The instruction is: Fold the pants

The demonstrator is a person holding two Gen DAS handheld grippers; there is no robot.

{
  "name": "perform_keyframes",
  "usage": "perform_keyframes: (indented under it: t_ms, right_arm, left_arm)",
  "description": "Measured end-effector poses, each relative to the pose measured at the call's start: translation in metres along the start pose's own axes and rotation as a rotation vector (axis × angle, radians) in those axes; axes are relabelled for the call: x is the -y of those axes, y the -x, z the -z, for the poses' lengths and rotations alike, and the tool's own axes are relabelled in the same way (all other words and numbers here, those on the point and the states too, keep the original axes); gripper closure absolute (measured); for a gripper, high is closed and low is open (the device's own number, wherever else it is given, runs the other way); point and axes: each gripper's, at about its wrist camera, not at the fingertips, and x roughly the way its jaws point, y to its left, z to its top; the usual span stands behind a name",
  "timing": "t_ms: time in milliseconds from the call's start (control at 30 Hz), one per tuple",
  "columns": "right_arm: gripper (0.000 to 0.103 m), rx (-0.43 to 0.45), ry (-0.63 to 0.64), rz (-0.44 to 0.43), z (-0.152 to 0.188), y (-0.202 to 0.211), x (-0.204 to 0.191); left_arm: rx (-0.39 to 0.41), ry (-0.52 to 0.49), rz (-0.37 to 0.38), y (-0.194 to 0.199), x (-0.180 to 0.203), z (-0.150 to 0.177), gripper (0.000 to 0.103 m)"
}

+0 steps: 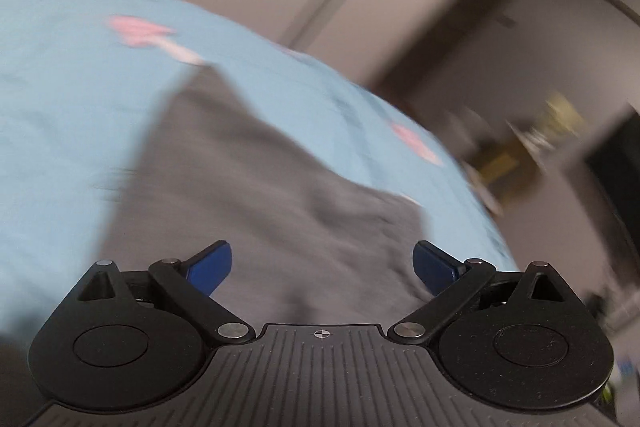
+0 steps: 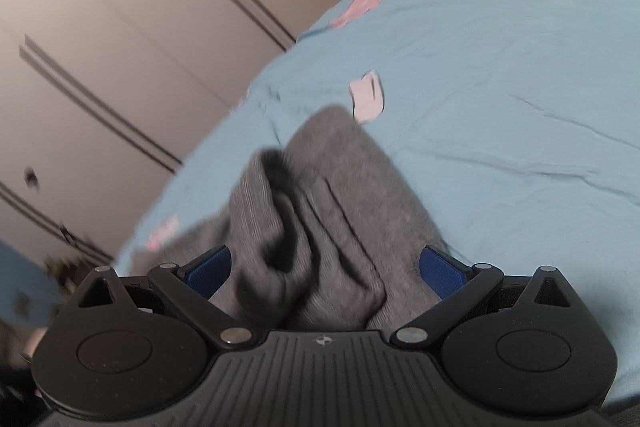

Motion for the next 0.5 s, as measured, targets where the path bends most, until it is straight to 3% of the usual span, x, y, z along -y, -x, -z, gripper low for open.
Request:
perform_keyframes:
  t_ms: [67, 167, 300, 500]
  right_arm:
    - [0.002, -0.003, 0.011, 0.005, 0.001, -0.001, -0.007]
    - [0.002, 0.022, 0.024, 0.001, 0.001, 0.006, -0.013]
    - [0.002, 0.066, -0.039, -0.021, -0.002, 0.025, -0.003]
    - [0.005, -0.002, 0.042, 0.003, 0.011, 0.019, -0.017]
  left_arm:
    - [-0.002, 0.052, -0.068, -0.001, -0.013, -0.007, 0.003]
    - [-0.024, 0.110, -0.102, -0.008, -0.025, -0.012, 0.003]
    - [-0.045, 0.090, -0.126, -0.007, -0.022, -0.010, 0.003]
    - [-0.056, 0.083, -0.134, 0.004, -0.021, 0.002, 0.003]
